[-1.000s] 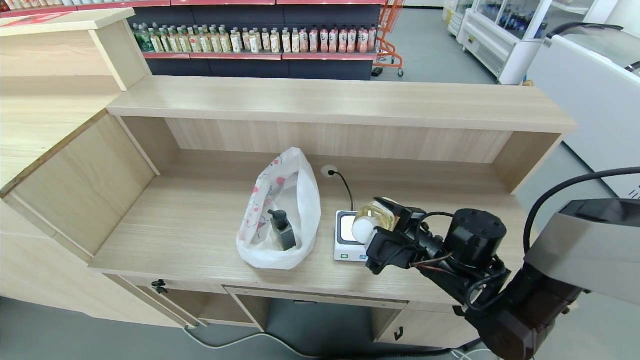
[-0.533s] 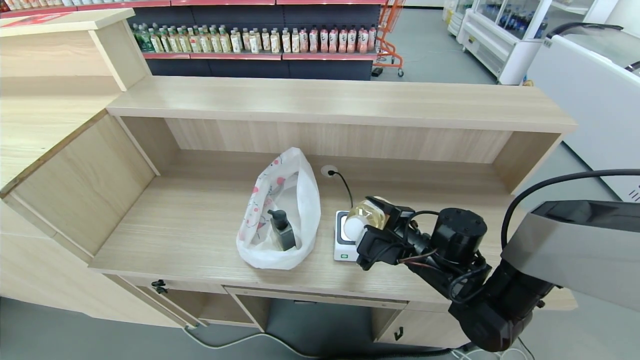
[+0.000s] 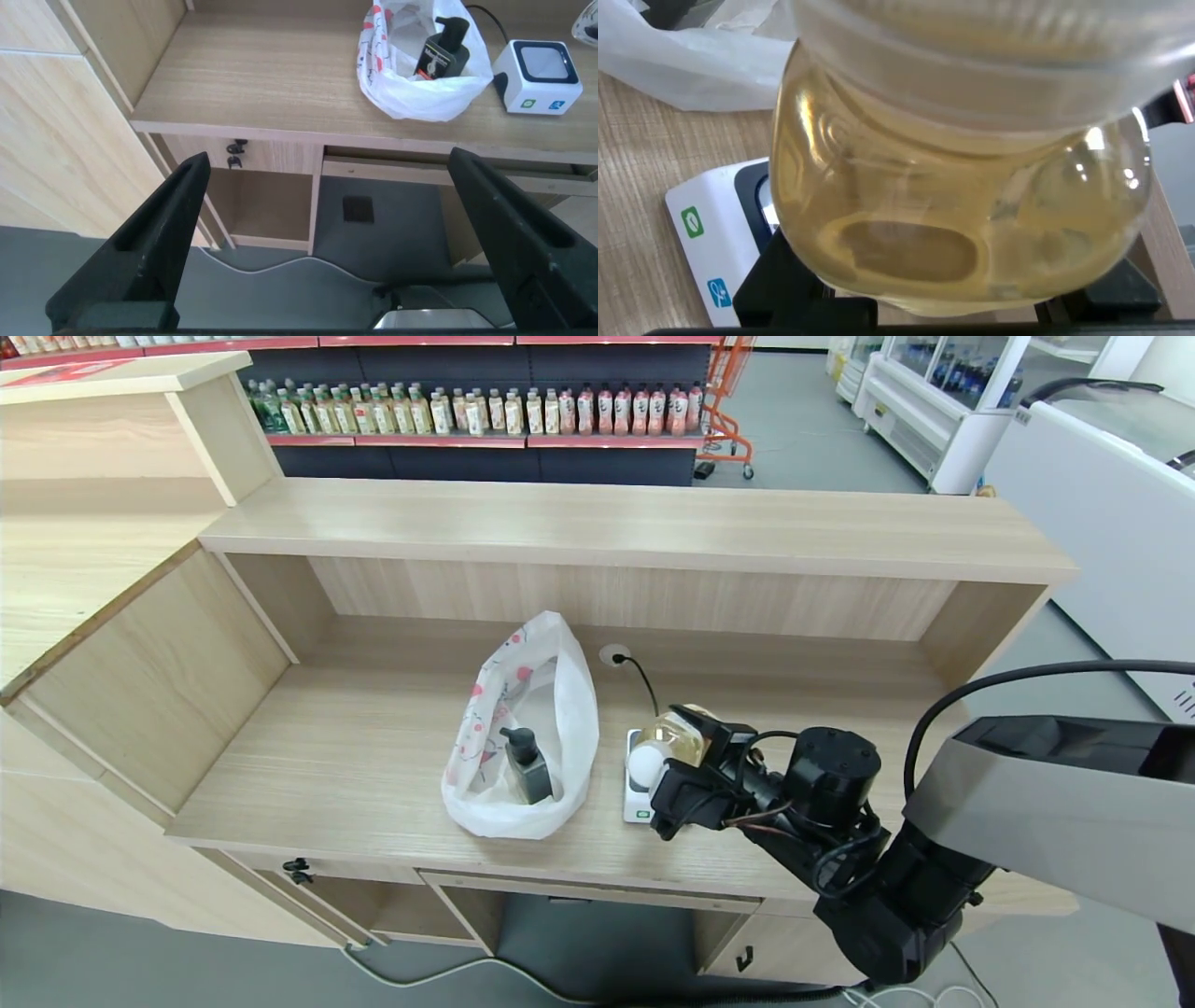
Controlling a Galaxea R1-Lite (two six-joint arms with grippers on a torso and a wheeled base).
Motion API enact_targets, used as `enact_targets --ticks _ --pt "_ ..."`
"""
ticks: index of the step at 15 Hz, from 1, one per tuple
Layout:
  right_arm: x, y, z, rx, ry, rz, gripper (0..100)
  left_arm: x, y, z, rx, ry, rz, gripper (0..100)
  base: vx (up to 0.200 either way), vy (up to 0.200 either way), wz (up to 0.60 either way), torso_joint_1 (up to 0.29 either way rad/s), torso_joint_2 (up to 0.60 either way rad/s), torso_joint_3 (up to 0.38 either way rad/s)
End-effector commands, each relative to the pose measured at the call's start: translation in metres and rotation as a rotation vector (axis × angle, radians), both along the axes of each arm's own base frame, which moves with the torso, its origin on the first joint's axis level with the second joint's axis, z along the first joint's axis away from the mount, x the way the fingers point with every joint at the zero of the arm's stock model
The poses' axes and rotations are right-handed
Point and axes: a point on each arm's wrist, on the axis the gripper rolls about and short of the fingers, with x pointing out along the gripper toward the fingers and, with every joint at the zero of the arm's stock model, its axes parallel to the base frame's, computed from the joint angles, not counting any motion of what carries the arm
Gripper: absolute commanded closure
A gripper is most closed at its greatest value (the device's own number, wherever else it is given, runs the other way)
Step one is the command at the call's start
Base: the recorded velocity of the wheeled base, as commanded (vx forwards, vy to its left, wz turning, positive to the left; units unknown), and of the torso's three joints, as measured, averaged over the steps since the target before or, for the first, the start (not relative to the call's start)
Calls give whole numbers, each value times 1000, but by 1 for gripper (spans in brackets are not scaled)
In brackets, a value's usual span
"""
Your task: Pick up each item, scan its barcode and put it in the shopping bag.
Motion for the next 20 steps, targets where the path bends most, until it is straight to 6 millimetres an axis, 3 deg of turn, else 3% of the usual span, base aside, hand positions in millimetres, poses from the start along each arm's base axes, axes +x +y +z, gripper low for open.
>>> enact_targets --ticks 1,20 --pt "3 2 -4 -2 1 0 100 0 0 0 0 1 0 0 0 0 0 0 0 0" --pt "4 1 -13 -14 25 -1 100 0 0 0 2 1 2 0 0 0 0 0 0 0"
